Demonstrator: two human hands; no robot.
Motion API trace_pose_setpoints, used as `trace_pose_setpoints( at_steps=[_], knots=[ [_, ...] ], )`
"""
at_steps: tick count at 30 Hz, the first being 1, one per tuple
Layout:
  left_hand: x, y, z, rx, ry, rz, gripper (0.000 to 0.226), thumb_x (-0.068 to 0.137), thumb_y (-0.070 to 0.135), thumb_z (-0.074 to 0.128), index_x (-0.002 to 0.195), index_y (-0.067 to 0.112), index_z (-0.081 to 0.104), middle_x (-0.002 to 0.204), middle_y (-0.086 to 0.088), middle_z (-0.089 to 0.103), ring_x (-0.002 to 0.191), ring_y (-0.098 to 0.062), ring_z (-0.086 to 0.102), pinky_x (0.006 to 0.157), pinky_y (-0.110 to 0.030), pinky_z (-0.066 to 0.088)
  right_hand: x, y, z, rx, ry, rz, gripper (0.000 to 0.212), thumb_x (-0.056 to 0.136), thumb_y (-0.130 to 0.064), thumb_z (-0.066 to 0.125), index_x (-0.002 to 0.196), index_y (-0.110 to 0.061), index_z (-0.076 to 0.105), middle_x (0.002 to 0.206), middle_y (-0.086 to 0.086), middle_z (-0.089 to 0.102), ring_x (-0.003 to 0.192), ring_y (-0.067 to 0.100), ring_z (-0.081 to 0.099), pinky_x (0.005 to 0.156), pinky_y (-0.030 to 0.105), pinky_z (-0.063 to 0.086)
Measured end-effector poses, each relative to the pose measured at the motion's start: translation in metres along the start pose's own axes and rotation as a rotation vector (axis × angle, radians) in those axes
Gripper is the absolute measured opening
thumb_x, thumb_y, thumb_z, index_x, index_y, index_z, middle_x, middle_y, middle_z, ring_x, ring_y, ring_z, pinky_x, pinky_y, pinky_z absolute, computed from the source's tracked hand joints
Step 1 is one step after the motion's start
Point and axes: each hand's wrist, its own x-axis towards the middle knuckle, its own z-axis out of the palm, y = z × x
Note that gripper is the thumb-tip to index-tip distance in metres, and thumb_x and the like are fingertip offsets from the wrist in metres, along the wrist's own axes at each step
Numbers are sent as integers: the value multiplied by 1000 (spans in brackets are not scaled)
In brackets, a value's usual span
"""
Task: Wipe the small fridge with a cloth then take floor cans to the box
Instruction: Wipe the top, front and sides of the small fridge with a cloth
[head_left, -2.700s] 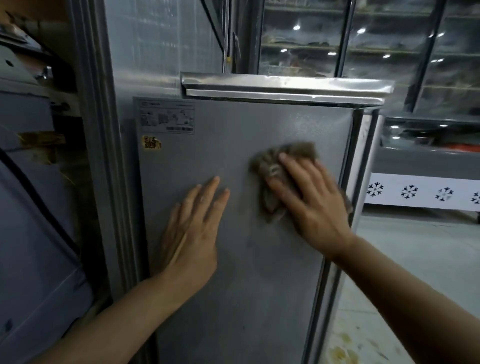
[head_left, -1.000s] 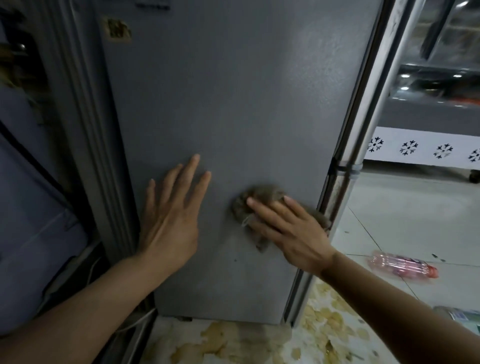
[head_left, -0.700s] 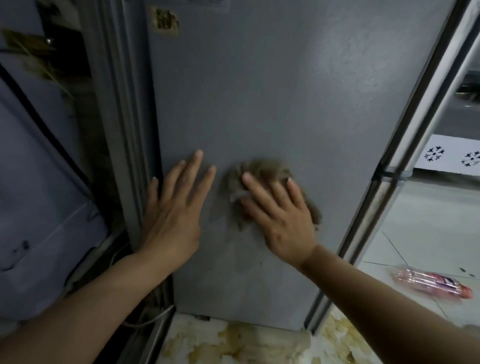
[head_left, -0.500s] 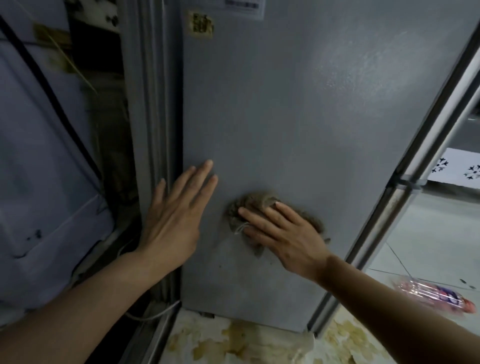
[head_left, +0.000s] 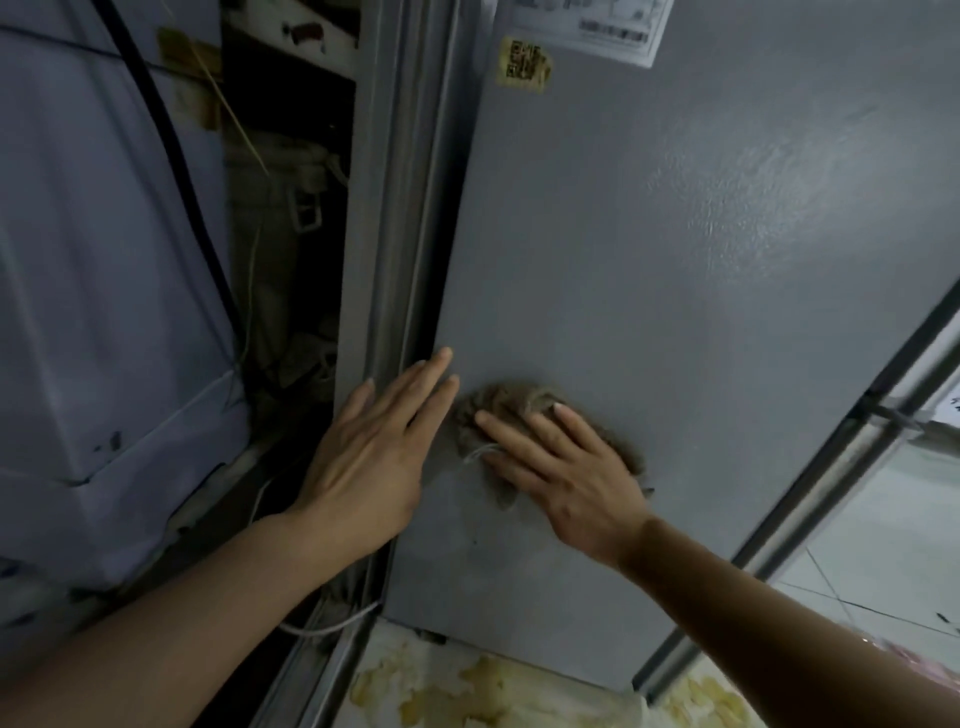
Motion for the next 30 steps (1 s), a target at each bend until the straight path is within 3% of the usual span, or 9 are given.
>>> trace_pose_setpoints(
  at_steps=[3, 7, 9, 12, 14, 20, 24, 27, 30],
  knots=[
    [-8, -4, -6, -12, 57, 6, 88, 78, 9, 65, 149, 15, 12, 153, 7, -16, 141, -8, -2, 112, -39, 7, 19, 25, -13, 49, 135, 91, 54, 84, -19, 35, 136, -21, 49, 151, -1, 24, 130, 27, 43, 114, 41, 14],
    [-13, -12, -11, -42, 190, -59, 83, 69, 5, 73, 142, 8, 34, 154, -7, 21, 139, -22, 29, 108, -45, 20, 61, 31, -16, 63, 333, 489, 48, 93, -21, 34, 140, -20, 43, 155, 3, 21, 138, 32, 28, 115, 46, 11],
    [-18, -17, -10, -50, 209, -73, 81, 65, 2, 75, 138, 5, 41, 149, -11, 34, 135, -27, 37, 105, -48, 26, 62, 7, -3, 33, 279, 396, 49, 88, -22, 38, 136, -19, 49, 154, 1, 21, 134, 34, 29, 115, 45, 6],
    [-30, -22, -6, -31, 192, -95, 80, 63, -1, 76, 136, 4, 43, 147, -13, 38, 132, -30, 41, 103, -50, 30, 48, -27, 9, -69, 31, -27, 52, 80, -24, 36, 125, -25, 62, 150, -4, 25, 131, 30, 38, 114, 42, 2],
    [-37, -26, -6, -39, 181, -113, 82, 59, -1, 78, 134, 3, 46, 144, -14, 42, 130, -31, 43, 101, -51, 32, 45, -31, 5, -101, -87, -151, 52, 78, -25, 37, 123, -28, 63, 150, -4, 28, 133, 26, 43, 114, 43, 3],
    [-45, -35, -1, -38, 123, -139, 82, 58, 2, 80, 133, 2, 47, 142, -15, 44, 131, -32, 42, 100, -56, 34, 86, 27, -22, -49, 214, 143, 47, 89, -17, 39, 135, -17, 50, 149, 7, 38, 132, 31, 33, 113, 52, 12],
    [-44, -36, 8, -62, 92, -149, 80, 65, 3, 75, 137, 3, 41, 146, -14, 39, 135, -31, 37, 104, -54, 29, 97, 13, -12, -28, 305, 209, 35, 94, -18, 40, 125, -14, 56, 144, 9, 46, 131, 34, 37, 114, 52, 13],
    [-49, -43, 18, -49, 94, -152, 77, 68, 3, 72, 138, 4, 41, 147, -13, 38, 135, -31, 37, 104, -53, 31, 81, -20, 13, -7, 243, 82, 31, 88, -18, 43, 109, -13, 65, 134, 13, 56, 125, 37, 45, 111, 52, 15],
    [-57, -49, 27, -38, 84, -146, 78, 66, 1, 74, 137, 2, 42, 146, -14, 39, 133, -32, 39, 102, -54, 33, 60, -64, 36, -76, -40, -175, 34, 79, -29, 51, 104, -22, 71, 127, 6, 62, 117, 30, 58, 108, 49, 19]
  ],
)
